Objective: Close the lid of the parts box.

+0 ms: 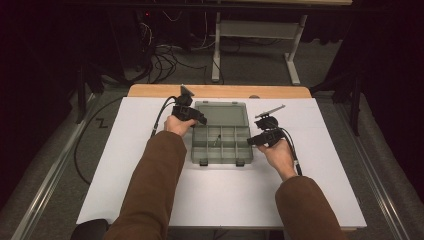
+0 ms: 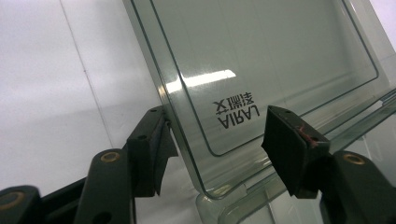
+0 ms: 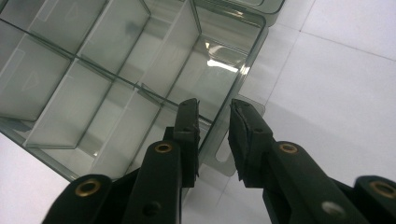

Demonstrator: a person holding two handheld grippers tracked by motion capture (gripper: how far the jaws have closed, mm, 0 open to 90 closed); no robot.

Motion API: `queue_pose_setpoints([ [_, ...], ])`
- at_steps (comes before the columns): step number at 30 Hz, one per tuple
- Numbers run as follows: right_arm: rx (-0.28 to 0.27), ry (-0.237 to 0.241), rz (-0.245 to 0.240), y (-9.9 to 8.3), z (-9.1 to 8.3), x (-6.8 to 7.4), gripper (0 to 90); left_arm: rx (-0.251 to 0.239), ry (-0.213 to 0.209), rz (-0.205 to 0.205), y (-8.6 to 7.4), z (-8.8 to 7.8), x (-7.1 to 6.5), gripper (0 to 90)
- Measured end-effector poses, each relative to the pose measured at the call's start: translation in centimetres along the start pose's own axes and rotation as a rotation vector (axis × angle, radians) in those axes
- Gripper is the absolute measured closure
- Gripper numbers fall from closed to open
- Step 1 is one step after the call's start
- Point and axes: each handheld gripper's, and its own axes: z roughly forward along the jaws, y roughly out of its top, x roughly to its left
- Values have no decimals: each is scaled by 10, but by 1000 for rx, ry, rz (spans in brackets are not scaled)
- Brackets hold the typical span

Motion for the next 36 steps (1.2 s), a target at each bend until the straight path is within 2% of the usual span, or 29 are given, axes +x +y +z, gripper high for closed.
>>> queue_pose_setpoints([
  [22,10,-16,-4,1,0,2,746,-70,30,75,0,-23,-14,468],
  [27,6,-19,0,1,0,2,746,-81,55,124,-2,-31,-21,486],
  [31,5,-18,-2,1,0,2,747,-84,65,144,-4,-33,-23,498],
  [36,6,-21,-2,1,0,2,747,-87,103,191,-7,-37,-31,514],
])
